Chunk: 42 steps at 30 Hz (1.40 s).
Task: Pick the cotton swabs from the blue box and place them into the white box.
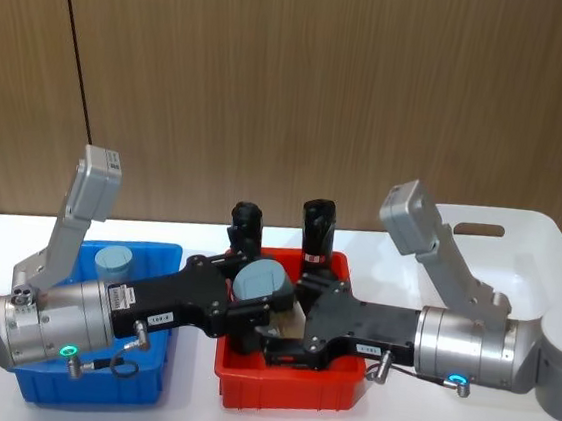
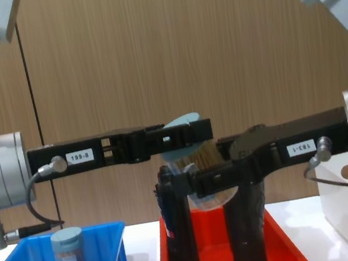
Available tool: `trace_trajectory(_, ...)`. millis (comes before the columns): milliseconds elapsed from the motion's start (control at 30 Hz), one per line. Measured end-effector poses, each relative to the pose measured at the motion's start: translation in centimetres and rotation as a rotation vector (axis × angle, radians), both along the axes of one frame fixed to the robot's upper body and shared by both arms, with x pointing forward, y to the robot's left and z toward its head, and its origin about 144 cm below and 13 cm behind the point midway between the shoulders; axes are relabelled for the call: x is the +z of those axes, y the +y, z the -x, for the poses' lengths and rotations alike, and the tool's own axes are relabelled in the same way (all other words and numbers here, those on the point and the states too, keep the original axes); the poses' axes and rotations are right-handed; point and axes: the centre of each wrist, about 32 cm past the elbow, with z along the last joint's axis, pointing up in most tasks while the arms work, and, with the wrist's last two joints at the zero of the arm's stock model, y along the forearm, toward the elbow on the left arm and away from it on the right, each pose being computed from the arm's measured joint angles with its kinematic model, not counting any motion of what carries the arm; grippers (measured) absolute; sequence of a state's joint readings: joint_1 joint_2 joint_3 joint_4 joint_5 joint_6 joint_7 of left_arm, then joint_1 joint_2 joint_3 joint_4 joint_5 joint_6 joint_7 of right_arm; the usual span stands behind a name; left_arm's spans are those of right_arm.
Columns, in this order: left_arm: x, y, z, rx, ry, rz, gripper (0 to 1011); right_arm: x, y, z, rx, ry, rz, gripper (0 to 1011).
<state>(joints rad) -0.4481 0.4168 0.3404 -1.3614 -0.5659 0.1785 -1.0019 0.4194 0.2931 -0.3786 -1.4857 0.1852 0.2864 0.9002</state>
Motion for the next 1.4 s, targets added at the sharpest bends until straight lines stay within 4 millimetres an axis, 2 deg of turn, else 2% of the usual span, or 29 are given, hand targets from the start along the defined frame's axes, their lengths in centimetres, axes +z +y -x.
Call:
trace_trajectory(267, 0.0, 0.0, 0.0, 0.0, 0.0, 0.0, 671, 0.1, 0.2, 0.0, 0.001, -0.003, 0.003, 644)
trace_trajectory(400, 0.0, 0.0, 0.0, 0.0, 0.0, 0.0, 716, 0.1, 0.2, 0.0, 0.004, -0.002, 0.002, 636)
trace_trajectory(533, 0.0, 0.0, 0.0, 0.0, 0.0, 0.0, 839, 0.1, 0.1, 0.0, 0.005, -0.003, 0.002, 636)
trace_trajectory(567, 0.0, 0.0, 0.0, 0.0, 0.0, 0.0, 839, 0.1, 0.1, 0.0, 0.005, -0.004, 0.002, 636)
trace_trajectory(700, 0.0, 0.0, 0.0, 0.0, 0.0, 0.0, 985, 0.2, 0.0, 0.0, 0.004, -0.006, -0.001, 636)
trace_trajectory(967, 0.0, 0.0, 0.0, 0.0, 0.0, 0.0, 1003, 0.2, -0.5, 0.2, -0.01, -0.01, -0.008, 636)
trace_trajectory(1400, 0.0, 0.0, 0.0, 0.0, 0.0, 0.0, 1003, -0.1, -3.5, 0.5, -0.125, -0.026, -0.03, 636)
